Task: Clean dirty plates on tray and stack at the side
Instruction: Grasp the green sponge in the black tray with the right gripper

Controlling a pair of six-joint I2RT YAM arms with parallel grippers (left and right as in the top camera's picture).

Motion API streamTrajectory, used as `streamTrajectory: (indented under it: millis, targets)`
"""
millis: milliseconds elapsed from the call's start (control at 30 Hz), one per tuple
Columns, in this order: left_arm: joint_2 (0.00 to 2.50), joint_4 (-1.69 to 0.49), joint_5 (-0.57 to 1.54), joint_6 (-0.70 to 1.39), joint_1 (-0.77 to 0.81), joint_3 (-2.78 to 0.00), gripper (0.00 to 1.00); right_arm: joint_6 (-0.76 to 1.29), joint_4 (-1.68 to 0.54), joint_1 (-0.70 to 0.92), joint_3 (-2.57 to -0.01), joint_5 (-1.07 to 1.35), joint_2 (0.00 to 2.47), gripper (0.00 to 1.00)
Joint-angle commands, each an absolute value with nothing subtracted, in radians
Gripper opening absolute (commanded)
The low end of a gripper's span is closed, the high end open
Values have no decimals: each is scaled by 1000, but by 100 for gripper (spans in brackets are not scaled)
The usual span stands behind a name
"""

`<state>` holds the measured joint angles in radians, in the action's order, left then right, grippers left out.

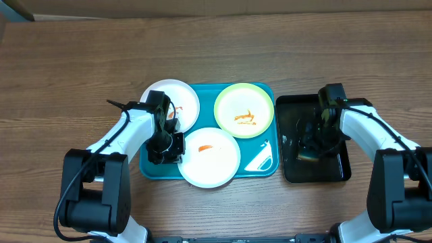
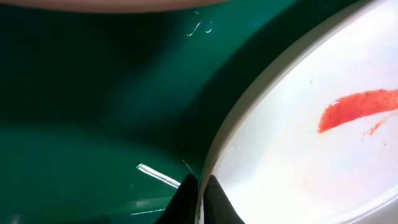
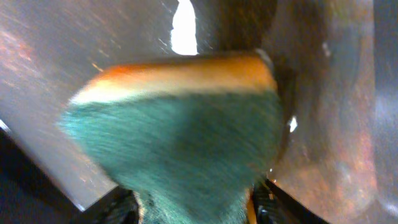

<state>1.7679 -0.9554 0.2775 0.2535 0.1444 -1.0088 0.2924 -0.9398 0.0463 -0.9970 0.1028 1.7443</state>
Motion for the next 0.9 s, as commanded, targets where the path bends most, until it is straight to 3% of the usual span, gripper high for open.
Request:
streamTrajectory:
  millis: [0, 867]
  targets:
    - [1777, -956, 256, 270, 152, -1016, 5, 305, -971, 44, -1059, 65, 1742, 62]
    - [1777, -956, 256, 270, 152, -1016, 7, 308, -955, 46, -1028, 72, 1740, 55]
